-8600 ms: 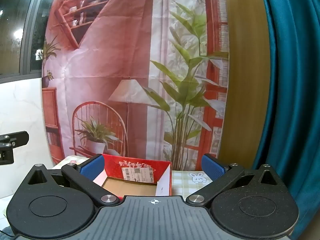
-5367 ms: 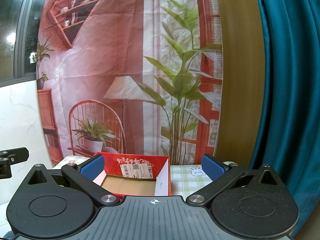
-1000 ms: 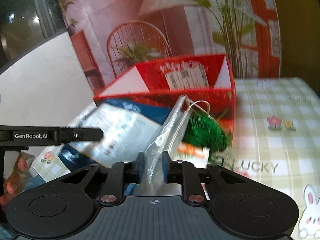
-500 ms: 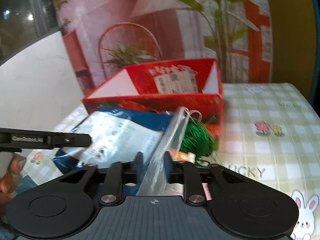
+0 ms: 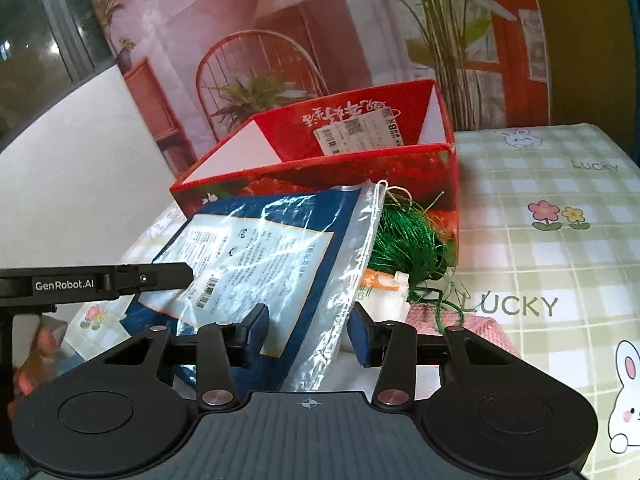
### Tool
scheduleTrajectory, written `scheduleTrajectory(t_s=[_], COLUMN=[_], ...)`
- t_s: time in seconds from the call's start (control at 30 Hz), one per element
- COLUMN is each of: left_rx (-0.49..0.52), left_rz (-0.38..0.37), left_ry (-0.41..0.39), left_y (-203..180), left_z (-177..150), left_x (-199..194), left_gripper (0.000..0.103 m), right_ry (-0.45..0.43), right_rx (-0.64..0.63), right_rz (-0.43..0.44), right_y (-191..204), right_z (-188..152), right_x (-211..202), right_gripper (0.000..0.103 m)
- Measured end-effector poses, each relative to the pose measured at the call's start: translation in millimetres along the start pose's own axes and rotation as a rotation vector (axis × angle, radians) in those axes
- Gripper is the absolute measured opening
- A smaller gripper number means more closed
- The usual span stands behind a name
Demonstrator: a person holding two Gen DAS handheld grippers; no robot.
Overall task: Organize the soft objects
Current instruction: 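Close the left gripper on the blue bag while the right gripper pinches its clear plastic edge, then lift the blue bag with both grippers, lower it into the red box, open both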
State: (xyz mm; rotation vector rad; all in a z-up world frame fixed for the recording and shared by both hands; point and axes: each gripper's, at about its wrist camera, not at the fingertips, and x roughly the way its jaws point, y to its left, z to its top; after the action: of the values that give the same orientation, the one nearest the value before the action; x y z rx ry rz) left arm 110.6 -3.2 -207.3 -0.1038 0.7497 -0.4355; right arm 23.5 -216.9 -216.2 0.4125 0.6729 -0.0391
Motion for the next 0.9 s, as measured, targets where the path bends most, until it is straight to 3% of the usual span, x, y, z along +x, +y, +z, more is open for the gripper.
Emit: scheduleTrajectory(t_s=[0.2, 0.37, 0.57, 0.73, 0.9], left_rx=[-0.003, -0.008, 0.001, 0.032, 0.107], left_rz=[-0.004, -0.008, -0.013, -0.019, 0.008], left_ry=[-0.004, -0.011, -0.043, -0.120, -0.223], left_y=[-0.2, 2.7, -0.9, -6.7, -20.5], left_z=[-1.0, -1.9, -0.7, 15.1, 51.4], left_x=[-0.7, -2.0, -8.3, -23.3, -31.1], left_gripper=[0.032, 0.032, 0.028, 0.028, 0.028], right_ry=[-0.027, -0.076, -0.093, -0.139, -0.201], right_rx=[-0.011, -0.134, -0.102, -0.148, -0.274], right_rz=[0.007, 0.012, 0.018, 0.030, 0.030], right_y=[-0.2, 22.4, 15.4, 20.5, 31.9], right_z=[4.5, 8.4, 11.0, 25.5, 64.7], right_x=[-8.8, -17.8, -21.1, -30.5, -35.3], right_gripper=[0.003, 0.001, 0.001, 0.001, 0.001])
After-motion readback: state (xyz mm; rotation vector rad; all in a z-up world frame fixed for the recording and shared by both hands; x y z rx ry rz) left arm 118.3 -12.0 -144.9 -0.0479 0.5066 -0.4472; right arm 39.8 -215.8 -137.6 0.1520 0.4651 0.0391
